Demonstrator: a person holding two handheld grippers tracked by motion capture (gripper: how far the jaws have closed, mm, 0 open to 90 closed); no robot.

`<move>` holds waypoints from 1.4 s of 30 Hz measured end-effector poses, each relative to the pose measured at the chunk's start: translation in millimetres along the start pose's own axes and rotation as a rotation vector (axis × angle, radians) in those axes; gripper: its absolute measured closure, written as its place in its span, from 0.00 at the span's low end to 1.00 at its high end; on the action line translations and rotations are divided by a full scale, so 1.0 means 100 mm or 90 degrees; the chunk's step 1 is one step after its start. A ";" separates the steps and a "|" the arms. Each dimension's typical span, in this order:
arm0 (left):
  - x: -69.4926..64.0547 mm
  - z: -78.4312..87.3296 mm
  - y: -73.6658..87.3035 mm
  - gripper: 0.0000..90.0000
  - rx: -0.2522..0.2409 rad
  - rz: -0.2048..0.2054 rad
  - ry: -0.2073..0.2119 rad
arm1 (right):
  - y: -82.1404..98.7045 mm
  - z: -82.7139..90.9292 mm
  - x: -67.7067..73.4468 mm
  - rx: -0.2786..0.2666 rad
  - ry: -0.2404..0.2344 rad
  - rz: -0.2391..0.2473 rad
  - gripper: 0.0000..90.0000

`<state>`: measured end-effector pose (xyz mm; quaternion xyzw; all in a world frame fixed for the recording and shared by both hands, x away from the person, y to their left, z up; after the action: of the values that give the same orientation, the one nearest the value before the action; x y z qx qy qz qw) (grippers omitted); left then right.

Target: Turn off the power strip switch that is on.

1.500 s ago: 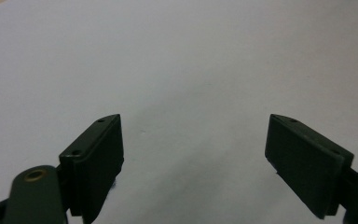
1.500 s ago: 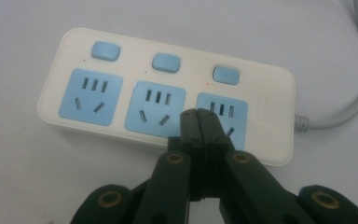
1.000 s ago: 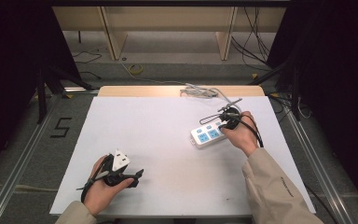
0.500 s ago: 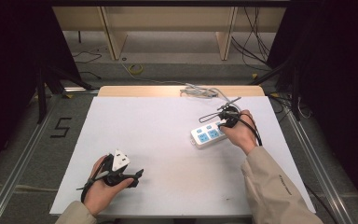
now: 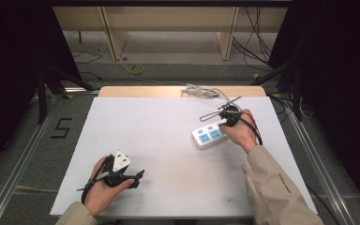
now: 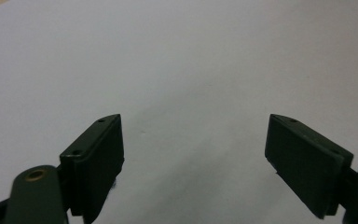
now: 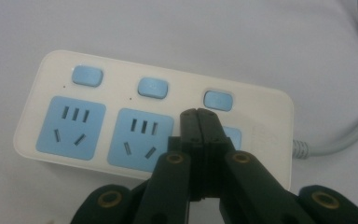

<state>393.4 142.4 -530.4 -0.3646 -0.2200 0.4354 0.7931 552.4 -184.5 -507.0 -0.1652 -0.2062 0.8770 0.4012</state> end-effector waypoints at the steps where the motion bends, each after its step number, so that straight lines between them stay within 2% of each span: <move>1: 0.00 0.00 0.00 0.21 0.001 -0.001 0.000 | -0.01 0.00 0.00 -0.001 0.000 0.001 1.00; 42: -0.01 -0.01 0.00 0.21 0.000 0.002 0.002 | -0.16 -0.13 -0.12 0.012 -0.002 -0.012 1.00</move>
<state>393.9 141.4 -530.8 -0.3657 -0.2187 0.4359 0.7927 575.6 -181.2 -508.7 -0.1582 -0.1996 0.8756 0.4105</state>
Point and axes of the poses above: each handheld gripper's, and its own axes: z roughly backward along the jaws, y roughly out of its underside, x roughly to its left, the point moved 9 cm from there along -z, roughly forward along the jaws, and after that the axes turned 6 degrees about z, right-handed, at the moved point
